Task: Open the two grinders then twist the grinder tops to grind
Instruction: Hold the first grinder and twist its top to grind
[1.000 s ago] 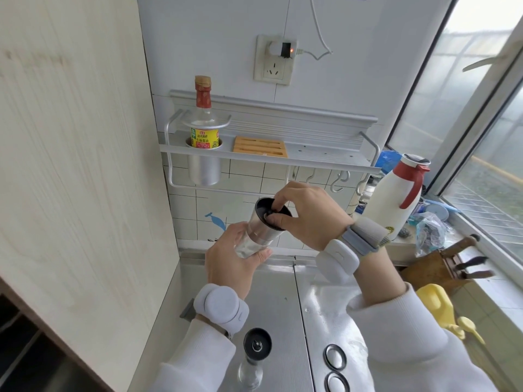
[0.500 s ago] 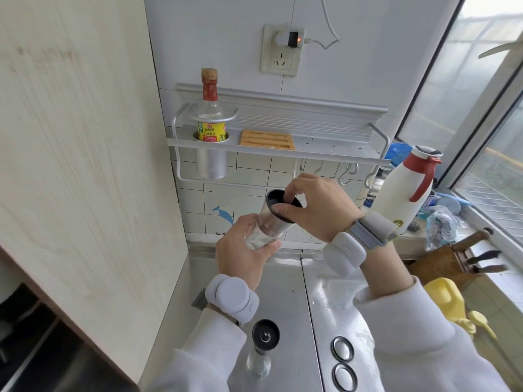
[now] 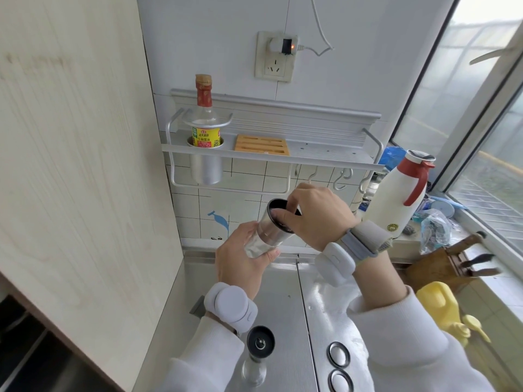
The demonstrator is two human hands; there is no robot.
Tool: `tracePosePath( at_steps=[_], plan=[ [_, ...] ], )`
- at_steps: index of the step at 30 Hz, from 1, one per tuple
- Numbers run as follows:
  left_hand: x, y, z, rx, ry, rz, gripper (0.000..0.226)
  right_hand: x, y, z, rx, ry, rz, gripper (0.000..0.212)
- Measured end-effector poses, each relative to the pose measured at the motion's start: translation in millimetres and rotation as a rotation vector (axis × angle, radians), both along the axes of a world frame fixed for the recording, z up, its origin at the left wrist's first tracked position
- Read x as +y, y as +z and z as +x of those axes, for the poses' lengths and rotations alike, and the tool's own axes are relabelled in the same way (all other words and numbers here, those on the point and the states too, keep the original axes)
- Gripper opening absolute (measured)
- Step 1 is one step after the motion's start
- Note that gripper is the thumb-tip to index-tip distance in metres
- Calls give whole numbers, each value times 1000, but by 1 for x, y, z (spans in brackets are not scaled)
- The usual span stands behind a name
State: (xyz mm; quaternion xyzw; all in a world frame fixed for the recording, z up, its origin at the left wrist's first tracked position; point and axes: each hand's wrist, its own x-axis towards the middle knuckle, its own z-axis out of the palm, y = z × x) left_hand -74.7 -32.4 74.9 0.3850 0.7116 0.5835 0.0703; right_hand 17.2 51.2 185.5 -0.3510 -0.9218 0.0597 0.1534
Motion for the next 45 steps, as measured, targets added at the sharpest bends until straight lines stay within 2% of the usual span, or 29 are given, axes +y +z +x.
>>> tracePosePath(
  at_steps=[6,11,16,22,27,33,38,41,45],
  plan=[
    [5,-5,1,-11,-28,-1,43,1,0,2,11,74,-78,26],
    [5,-6,2,-21,-43,36,44,1,0,4,41,-30,-1,39],
    [5,-6,2,-21,-41,28,44,2,1,7,57,80,-40,24],
    [4,-5,4,-28,-46,45,45,0,1,9,74,-3,15,37],
    [3,-6,4,-27,-32,30,44,2,4,14,35,146,-47,20],
    [-2,-2,5,-25,-32,30,42,-2,1,12,50,33,8,34],
    [-3,-5,4,-39,-26,14,46,-2,3,14,-12,167,-54,19],
    [-4,-5,5,-40,-6,18,45,-3,2,13,2,151,-57,19],
    [-4,-3,5,-38,-1,20,45,-3,0,10,-3,27,19,37]
  ],
)
